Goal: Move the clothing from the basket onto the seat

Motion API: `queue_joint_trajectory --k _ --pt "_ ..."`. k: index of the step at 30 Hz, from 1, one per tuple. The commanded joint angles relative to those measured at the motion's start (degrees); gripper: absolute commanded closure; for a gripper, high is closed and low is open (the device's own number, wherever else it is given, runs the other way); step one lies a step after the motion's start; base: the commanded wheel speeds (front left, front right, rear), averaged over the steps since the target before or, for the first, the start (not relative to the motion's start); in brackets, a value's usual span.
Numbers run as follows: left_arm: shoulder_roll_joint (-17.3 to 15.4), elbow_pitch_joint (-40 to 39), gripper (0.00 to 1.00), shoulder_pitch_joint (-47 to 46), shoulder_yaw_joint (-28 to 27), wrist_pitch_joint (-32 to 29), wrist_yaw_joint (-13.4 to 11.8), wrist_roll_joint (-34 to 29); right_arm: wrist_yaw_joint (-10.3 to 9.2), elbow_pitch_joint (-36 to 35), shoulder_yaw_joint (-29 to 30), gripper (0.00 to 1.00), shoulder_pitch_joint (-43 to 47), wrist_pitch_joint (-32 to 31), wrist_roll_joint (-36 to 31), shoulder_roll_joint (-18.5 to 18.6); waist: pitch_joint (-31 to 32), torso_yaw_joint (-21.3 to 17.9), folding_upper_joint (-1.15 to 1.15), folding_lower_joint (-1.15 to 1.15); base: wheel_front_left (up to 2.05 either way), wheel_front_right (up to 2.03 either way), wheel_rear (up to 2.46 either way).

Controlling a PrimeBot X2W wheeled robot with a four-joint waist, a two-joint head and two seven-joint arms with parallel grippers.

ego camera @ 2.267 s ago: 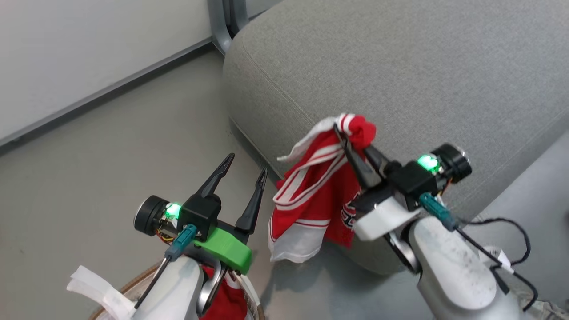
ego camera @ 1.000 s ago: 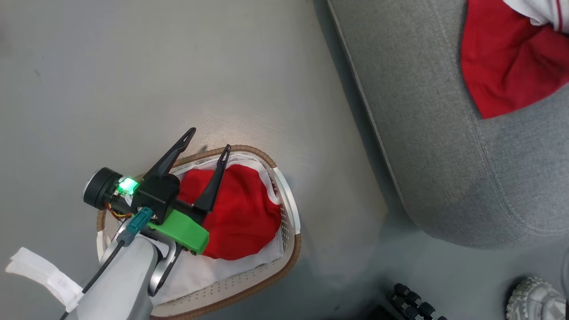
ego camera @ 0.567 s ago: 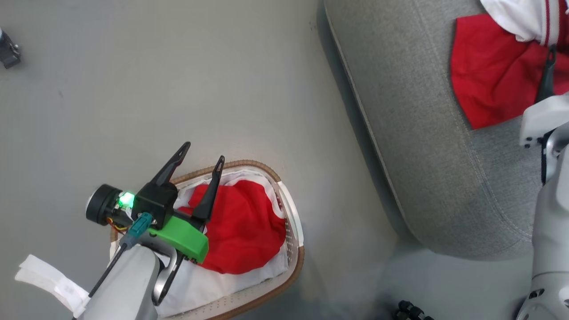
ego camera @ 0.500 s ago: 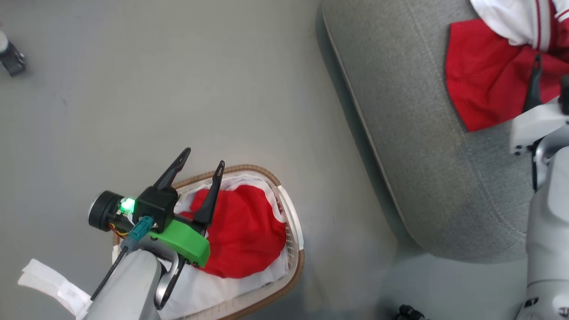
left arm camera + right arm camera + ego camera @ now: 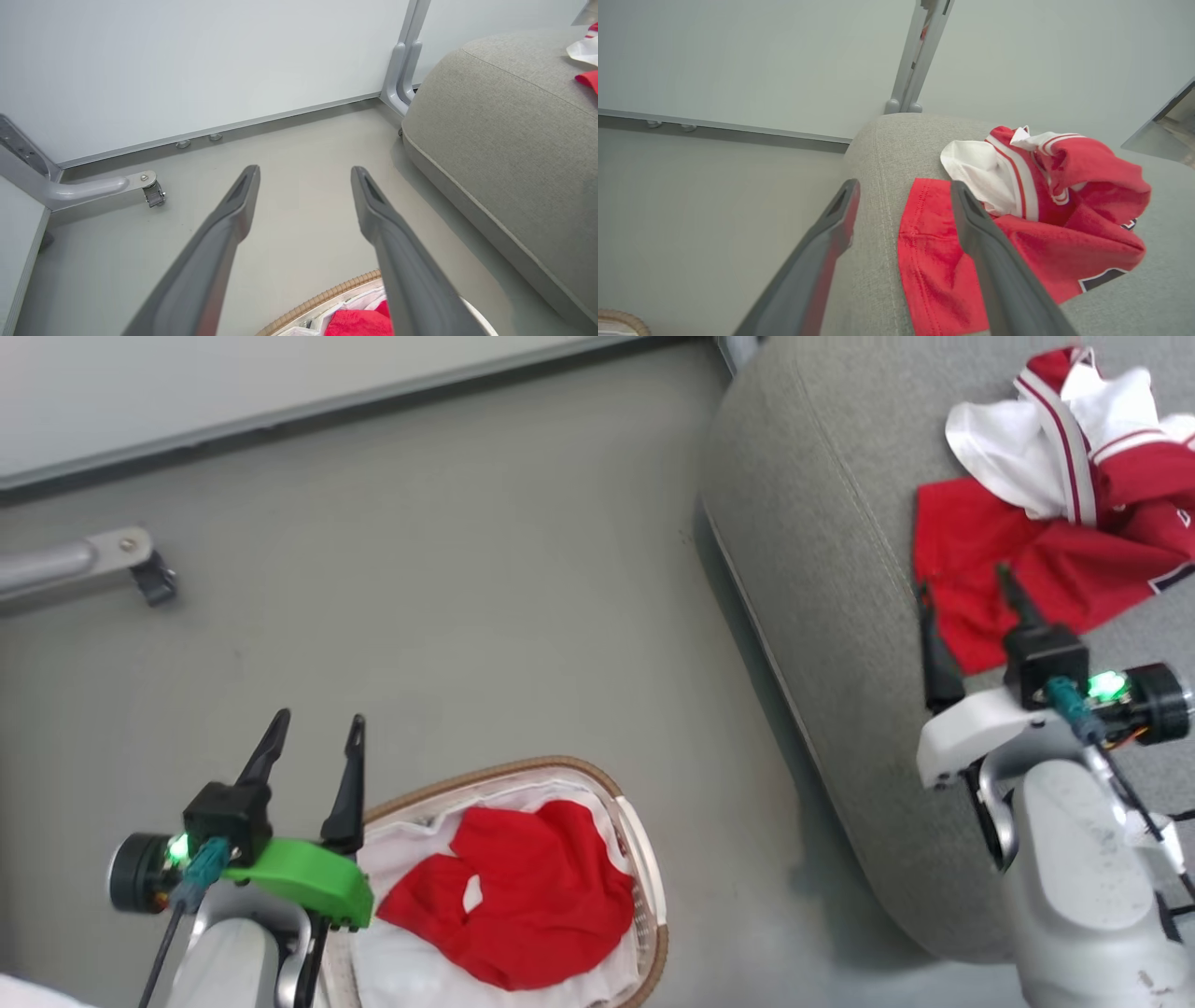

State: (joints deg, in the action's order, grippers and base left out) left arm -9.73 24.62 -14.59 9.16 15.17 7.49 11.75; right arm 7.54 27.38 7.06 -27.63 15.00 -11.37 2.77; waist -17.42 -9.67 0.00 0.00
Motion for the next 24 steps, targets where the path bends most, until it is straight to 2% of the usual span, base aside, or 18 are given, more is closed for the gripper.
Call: queue_joint_trajectory --k 1,11,16,24 --pt "0.4 0.3 0.0 1.9 -1.8 0.0 -0.3 -0.7 -0.1 -0.6 -1.1 0.0 1.6 0.3 1.7 0.3 4.8 4.3 0.0 0.0 0.0 0.0 0.0" --pt "3.2 0.5 0.0 8.8 -11.3 0.0 -0.9 -4.2 -0.1 -1.4 -5.4 0.0 8.4 0.3 9.2 0.3 12.5 9.2 0.0 0.0 0.0 0.0 0.0" --pt "4.9 1.1 0.0 11.9 -15.6 0.0 -0.5 -2.8 -0.09 -1.0 -7.2 0.0 11.9 0.3 10.6 0.2 15.2 9.8 0.0 0.0 0.0 0.0 0.0" --pt "6.3 0.4 0.0 15.0 -17.2 0.0 -0.1 -4.0 -0.09 -0.2 -8.0 0.0 15.5 0.3 12.1 0.3 16.5 10.2 0.0 0.0 0.0 0.0 0.0"
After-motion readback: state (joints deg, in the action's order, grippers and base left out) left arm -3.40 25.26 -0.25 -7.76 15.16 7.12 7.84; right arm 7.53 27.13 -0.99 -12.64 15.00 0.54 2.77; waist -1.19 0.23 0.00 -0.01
